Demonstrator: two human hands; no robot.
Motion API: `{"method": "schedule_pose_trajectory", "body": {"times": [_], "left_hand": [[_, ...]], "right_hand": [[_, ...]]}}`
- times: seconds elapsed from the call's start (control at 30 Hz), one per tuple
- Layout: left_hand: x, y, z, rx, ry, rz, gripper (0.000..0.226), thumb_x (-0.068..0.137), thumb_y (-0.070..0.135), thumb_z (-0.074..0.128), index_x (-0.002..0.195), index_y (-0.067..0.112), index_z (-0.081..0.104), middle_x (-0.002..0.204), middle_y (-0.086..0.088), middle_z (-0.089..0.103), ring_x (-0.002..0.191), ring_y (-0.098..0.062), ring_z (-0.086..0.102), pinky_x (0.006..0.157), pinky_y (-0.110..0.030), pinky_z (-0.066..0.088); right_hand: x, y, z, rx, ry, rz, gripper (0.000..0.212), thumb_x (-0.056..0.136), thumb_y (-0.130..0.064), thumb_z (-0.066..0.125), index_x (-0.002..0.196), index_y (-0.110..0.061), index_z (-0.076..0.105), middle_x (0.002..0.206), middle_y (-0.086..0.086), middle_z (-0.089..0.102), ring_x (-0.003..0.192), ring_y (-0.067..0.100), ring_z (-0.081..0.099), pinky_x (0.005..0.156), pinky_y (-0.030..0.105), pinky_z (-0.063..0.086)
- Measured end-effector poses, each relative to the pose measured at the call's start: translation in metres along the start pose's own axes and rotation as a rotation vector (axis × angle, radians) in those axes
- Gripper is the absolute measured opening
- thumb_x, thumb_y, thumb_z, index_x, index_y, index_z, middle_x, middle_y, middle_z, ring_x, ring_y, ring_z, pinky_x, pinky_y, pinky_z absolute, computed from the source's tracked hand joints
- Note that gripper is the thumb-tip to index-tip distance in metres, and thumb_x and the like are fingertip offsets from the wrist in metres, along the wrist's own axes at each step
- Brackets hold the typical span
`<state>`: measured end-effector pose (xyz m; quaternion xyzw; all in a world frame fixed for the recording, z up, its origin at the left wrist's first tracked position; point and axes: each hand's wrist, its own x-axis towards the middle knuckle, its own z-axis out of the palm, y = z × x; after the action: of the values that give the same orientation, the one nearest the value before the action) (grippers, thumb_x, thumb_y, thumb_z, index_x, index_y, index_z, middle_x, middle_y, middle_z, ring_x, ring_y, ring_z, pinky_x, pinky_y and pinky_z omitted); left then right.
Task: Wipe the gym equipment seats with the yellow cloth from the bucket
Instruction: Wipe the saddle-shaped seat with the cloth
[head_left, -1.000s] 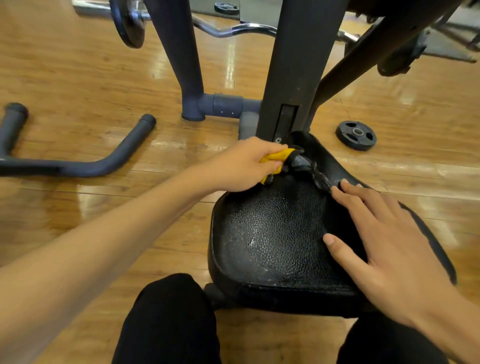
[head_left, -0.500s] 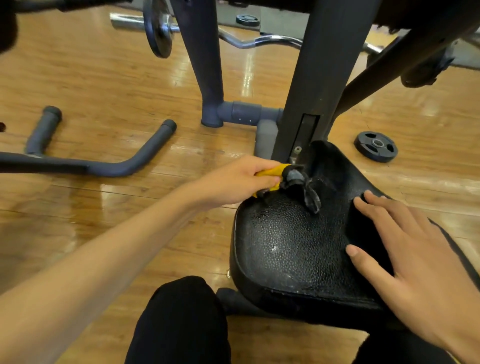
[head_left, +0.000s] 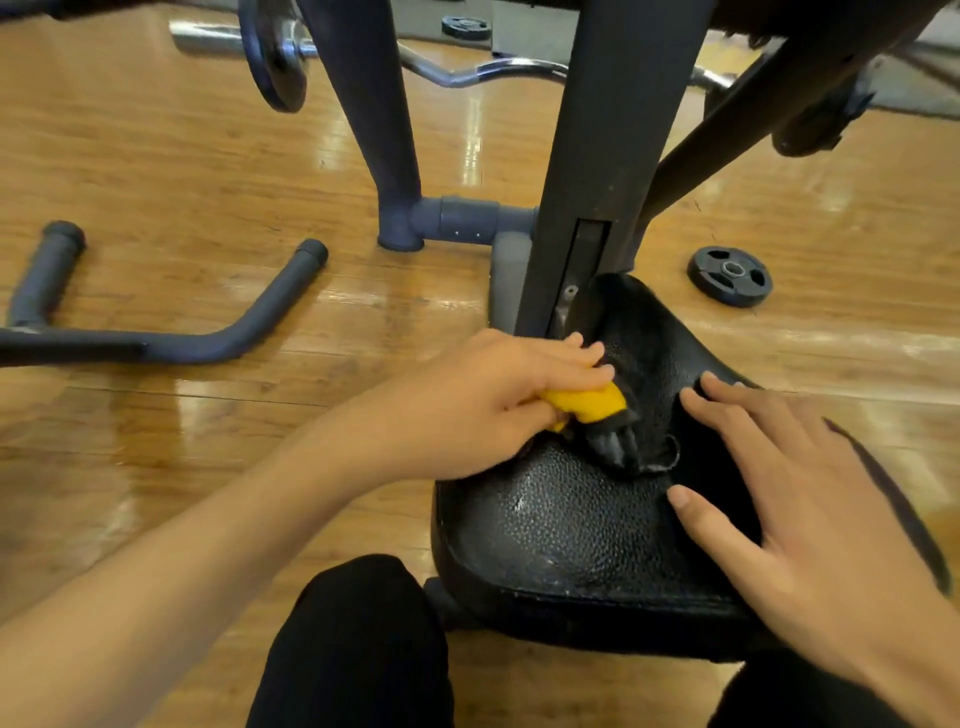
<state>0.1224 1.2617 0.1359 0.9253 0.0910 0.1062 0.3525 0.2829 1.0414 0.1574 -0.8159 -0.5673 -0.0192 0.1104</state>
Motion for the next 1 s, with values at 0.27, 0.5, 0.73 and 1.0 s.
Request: {"method": "schedule_pose_trajectory", "body": {"times": [0.27, 0.5, 0.73, 1.0], "left_hand": [[0.093, -0.004, -0.002, 0.139, 0.010, 0.057, 0.053, 0.103, 0.004, 0.054, 0.154, 0.015, 0.044, 0.163, -0.002, 0.034, 0.156, -0.018, 0.017, 0.123, -0.027, 0.009], [0.008, 0.035, 0.000, 0.138, -0.084, 0.182, 0.045, 0.101, 0.005, 0.057, 0.144, 0.017, 0.058, 0.159, 0.002, 0.044, 0.153, -0.008, 0.024, 0.126, -0.025, 0.016], [-0.084, 0.052, 0.025, 0.158, 0.178, 0.018, 0.058, 0.100, 0.002, 0.057, 0.154, 0.019, 0.044, 0.166, 0.004, 0.031, 0.157, -0.009, 0.014, 0.127, -0.024, 0.012], [-0.009, 0.030, 0.011, 0.149, 0.242, -0.175, 0.042, 0.101, 0.004, 0.055, 0.142, 0.010, 0.059, 0.147, -0.012, 0.056, 0.140, -0.025, 0.047, 0.115, -0.019, 0.027]], "right_hand": [[0.005, 0.004, 0.000, 0.024, 0.021, -0.001, 0.065, 0.085, -0.060, 0.039, 0.132, -0.019, 0.058, 0.145, -0.003, 0.050, 0.132, 0.024, 0.045, 0.102, 0.046, 0.039], [-0.004, -0.003, -0.003, 0.005, 0.009, 0.033, 0.078, 0.082, -0.066, 0.032, 0.146, -0.024, 0.049, 0.153, -0.005, 0.044, 0.142, 0.018, 0.035, 0.109, 0.042, 0.034], [-0.001, 0.003, -0.003, -0.008, 0.006, -0.057, 0.094, 0.087, -0.085, 0.010, 0.146, -0.023, 0.050, 0.148, 0.002, 0.047, 0.136, 0.024, 0.039, 0.103, 0.047, 0.036], [-0.005, 0.004, -0.004, 0.099, 0.014, -0.071, 0.095, 0.088, -0.082, 0.000, 0.145, -0.025, 0.050, 0.151, 0.001, 0.045, 0.139, 0.023, 0.036, 0.103, 0.047, 0.035]]}}
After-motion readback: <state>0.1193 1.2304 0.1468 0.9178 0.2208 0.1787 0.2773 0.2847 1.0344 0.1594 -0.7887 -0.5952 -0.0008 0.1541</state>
